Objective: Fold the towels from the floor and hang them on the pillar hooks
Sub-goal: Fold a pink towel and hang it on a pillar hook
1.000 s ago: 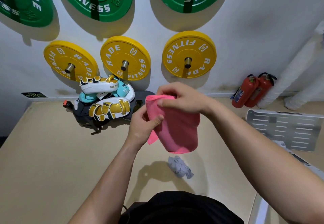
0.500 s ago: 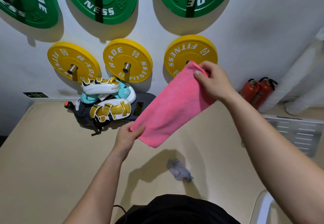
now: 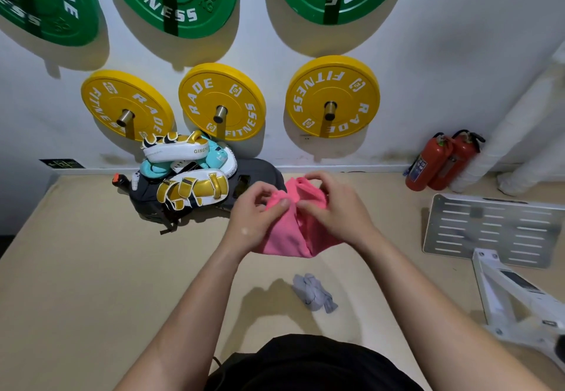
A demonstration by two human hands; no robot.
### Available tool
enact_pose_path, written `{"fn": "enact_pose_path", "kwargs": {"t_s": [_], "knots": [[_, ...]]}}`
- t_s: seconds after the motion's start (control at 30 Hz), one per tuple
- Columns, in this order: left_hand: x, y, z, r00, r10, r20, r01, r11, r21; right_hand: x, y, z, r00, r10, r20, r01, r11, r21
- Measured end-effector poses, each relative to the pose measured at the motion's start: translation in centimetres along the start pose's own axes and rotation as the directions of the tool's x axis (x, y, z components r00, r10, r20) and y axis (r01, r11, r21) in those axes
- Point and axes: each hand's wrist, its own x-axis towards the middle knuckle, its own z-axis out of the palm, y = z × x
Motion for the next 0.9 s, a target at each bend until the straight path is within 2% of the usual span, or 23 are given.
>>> {"fn": "enact_pose_path", "kwargs": {"t_s": [0.07, 0.13, 0.23, 0.5, 0.63, 0.73, 0.77, 0.8, 0.9], "knots": [[-0.2, 0.5, 0.6, 0.998, 0.020, 0.065, -0.020, 1.000, -0.007, 0.0, -0.7, 0.3, 0.990, -0.064, 0.127, 0.072, 0.995, -0.062], [-0.4, 0.6, 0.7, 0.995, 0.003, 0.099, -0.003, 1.000, -0.002, -0.1, -0.6, 0.4, 0.978, -0.104, 0.181, 0.117, 0.991, -0.062], [-0.9, 0.3, 0.6, 0.995, -0.016, 0.098, 0.013, 0.999, 0.030, -0.1, 0.0, 0.1, 0.985, -0.070, 0.158, 0.089, 0.989, -0.116], [-1.7, 1.0, 0.9, 0.994, 0.106, 0.000, -0.105, 0.980, 0.167, -0.1, -0.1, 0.8, 0.984, -0.013, 0.178, 0.052, 0.975, -0.214], [-1.7, 1.1, 0.7, 0.995, 0.032, -0.097, -0.031, 0.999, 0.019, 0.0, -0.4, 0.8, 0.984, -0.003, 0.179, 0.043, 0.975, -0.219], [-1.5, 0.6, 0.2, 0.974, -0.056, -0.218, 0.002, 0.971, -0.239, 0.2, -0.5, 0.9, 0.982, 0.006, 0.188, 0.038, 0.973, -0.230], [-1.5, 0.6, 0.0, 0.973, -0.051, -0.224, -0.007, 0.967, -0.255, 0.2, -0.4, 0.9, 0.981, 0.007, 0.192, 0.038, 0.973, -0.229], [-1.5, 0.5, -0.2, 0.983, -0.013, -0.183, -0.024, 0.980, -0.196, 0.2, -0.4, 0.9, 0.981, 0.005, 0.195, 0.040, 0.973, -0.227], [-1.6, 0.5, -0.2, 0.992, 0.046, 0.122, -0.053, 0.997, 0.052, 0.2, -0.5, 1.0, 0.981, -0.004, 0.192, 0.042, 0.980, -0.193]]}}
